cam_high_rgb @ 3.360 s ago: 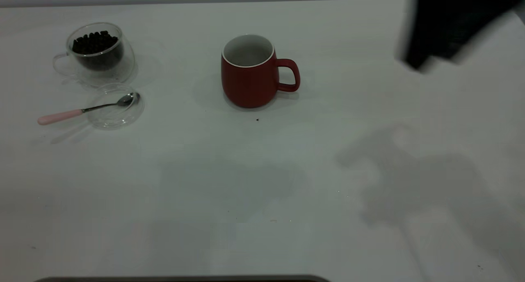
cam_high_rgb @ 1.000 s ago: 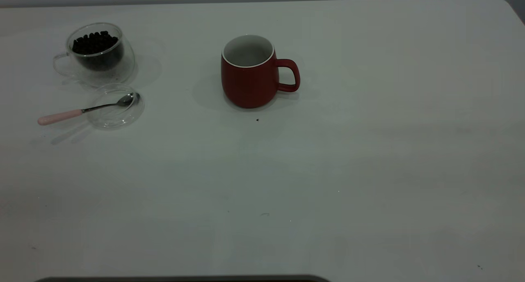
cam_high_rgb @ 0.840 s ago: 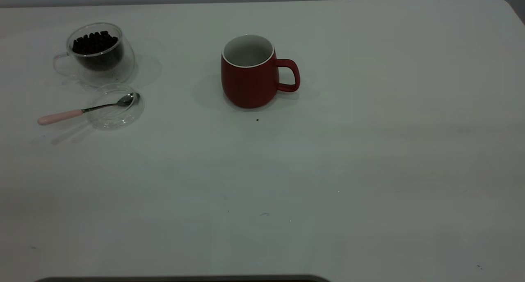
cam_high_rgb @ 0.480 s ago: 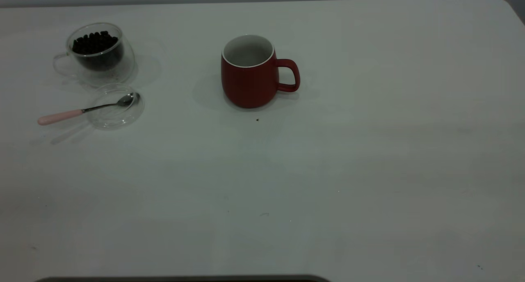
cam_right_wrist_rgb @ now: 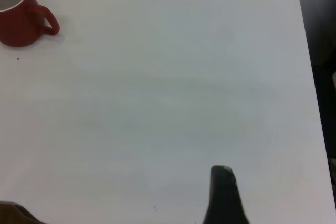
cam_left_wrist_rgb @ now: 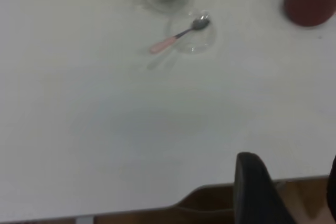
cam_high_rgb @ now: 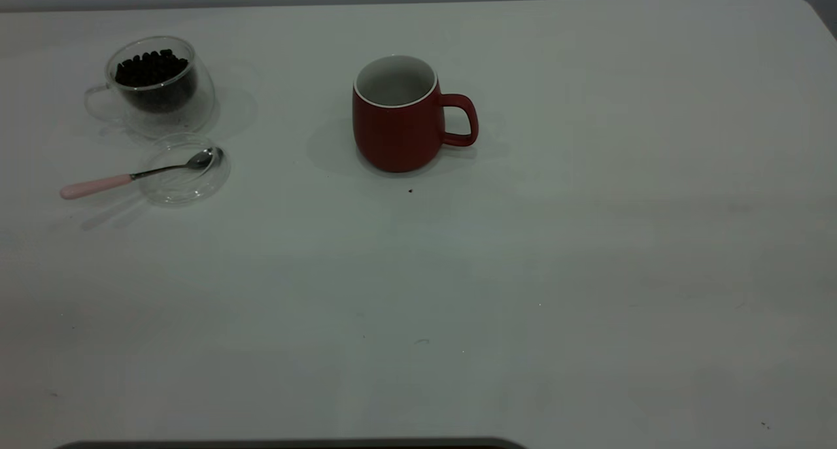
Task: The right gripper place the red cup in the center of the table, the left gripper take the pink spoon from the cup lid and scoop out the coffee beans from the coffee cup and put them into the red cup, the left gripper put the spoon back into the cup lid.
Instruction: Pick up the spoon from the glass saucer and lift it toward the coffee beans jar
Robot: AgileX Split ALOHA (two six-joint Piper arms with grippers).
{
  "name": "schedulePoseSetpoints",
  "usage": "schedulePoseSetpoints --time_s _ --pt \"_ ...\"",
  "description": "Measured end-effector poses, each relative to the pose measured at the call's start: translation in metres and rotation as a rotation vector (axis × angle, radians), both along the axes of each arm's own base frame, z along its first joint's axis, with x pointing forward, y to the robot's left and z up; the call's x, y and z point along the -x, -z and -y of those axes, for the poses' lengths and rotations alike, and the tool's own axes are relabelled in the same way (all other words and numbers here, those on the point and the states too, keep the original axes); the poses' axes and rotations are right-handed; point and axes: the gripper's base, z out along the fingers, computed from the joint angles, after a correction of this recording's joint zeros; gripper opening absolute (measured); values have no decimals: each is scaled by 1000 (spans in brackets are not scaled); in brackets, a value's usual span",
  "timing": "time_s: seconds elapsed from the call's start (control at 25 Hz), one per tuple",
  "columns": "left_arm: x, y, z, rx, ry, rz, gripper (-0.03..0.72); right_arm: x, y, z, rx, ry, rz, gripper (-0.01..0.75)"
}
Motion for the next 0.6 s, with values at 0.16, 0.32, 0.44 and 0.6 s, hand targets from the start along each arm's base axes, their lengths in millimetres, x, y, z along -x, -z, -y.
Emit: schedulePoseSetpoints --time_s 0.16,0.32,0.44,0.6 --pt "-18 -14 -1 90 -69 -33 392 0 0 0 0 0 0 556" --pt "-60 -22 -3 155 -126 -146 392 0 0 0 0 0 0 556" --pt "-97 -15 -6 186 -175 -253 392 0 0 0 0 0 0 556" --pt "-143 2 -10 205 -226 -331 392 0 0 0 0 0 0 556"
